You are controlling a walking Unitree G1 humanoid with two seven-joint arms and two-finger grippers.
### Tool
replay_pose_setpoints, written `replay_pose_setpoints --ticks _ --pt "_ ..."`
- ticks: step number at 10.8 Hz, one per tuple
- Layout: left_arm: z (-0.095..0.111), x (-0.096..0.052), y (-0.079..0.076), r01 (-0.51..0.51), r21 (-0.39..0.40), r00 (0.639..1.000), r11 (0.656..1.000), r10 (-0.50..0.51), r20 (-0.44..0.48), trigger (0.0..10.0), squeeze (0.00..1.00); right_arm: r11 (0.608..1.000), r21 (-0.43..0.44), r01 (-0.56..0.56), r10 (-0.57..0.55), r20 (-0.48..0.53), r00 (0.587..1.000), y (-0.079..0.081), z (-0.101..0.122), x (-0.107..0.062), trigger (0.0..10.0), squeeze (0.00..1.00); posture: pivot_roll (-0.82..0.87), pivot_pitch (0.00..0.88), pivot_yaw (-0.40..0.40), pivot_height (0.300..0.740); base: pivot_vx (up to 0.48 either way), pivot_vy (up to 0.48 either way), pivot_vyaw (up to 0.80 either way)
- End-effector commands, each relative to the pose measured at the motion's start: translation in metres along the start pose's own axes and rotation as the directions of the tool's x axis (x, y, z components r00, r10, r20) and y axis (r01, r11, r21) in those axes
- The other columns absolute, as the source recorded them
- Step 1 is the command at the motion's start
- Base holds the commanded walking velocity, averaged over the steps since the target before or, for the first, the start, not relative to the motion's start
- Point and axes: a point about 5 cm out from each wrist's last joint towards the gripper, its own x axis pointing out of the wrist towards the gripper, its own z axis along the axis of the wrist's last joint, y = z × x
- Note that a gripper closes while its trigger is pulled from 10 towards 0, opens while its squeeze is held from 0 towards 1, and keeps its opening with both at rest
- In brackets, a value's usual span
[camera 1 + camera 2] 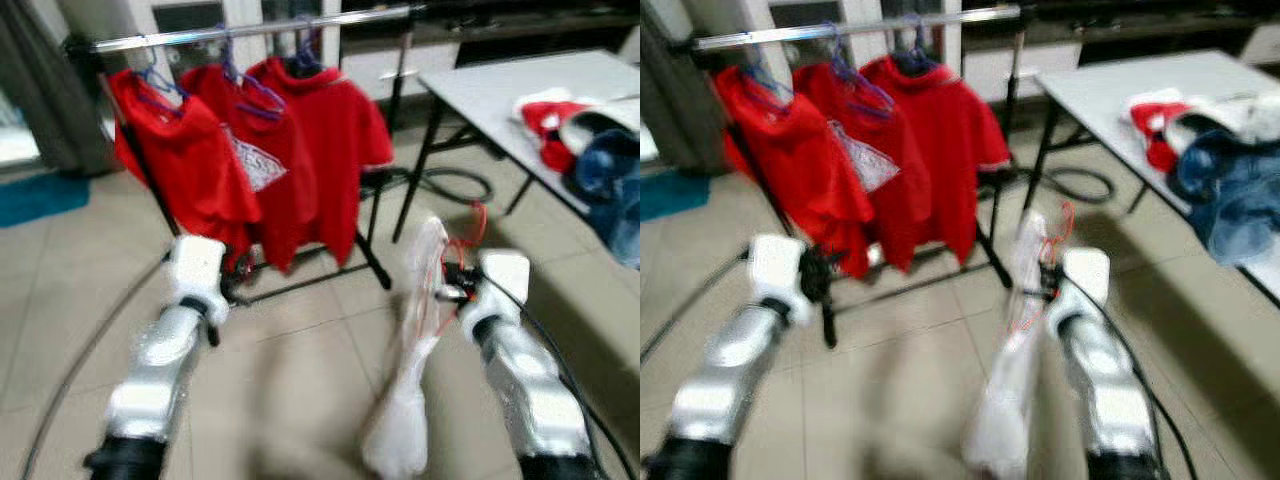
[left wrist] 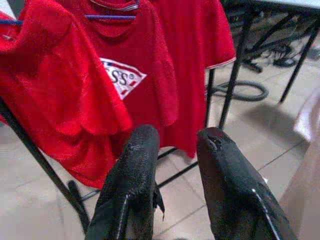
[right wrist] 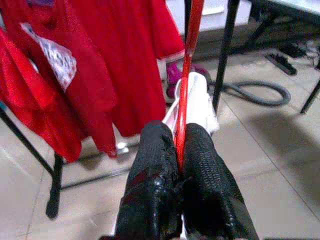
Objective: Hang hanger
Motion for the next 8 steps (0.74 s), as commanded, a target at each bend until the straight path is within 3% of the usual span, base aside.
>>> replay_pose_setpoints --ticks 1,2,7,8 --pt "0.0118 0.0053 -0.0108 0.042 0.004 0.998 0.999 -0.042 0.042 10.0 0.00 0.999 -0.032 0.021 -0.020 0.038 0.999 -0.0101 0.0083 -0.0024 10.0 0.00 -0.03 0.000 0.028 0.740 0.480 0.000 0.00" --pt "0.0117 0.0054 -0.0109 0.039 0.006 0.998 0.999 -0.039 0.043 10.0 0.00 0.997 -0.081 -0.006 0.009 0.030 1.000 -0.0080 0.0093 -0.0010 10.0 0.00 -0.03 0.000 0.021 0.740 0.480 0.000 -0.56" --pt "0.0095 0.0049 -0.0102 0.031 0.009 0.999 0.999 -0.031 0.029 10.0 0.00 0.994 -0.112 -0.004 0.007 0.026 1.000 -0.0081 0.0077 0.0033 10.0 0.00 -0.02 0.000 0.019 0.740 0.480 0.000 0.80" --pt "0.0082 0.0051 -0.0104 0.023 0.006 0.999 1.000 -0.023 0.023 10.0 0.00 0.997 -0.072 0.015 -0.012 0.043 0.999 -0.0097 0.0081 0.0038 10.0 0.00 -0.02 0.000 0.019 0.740 0.472 0.000 0.00"
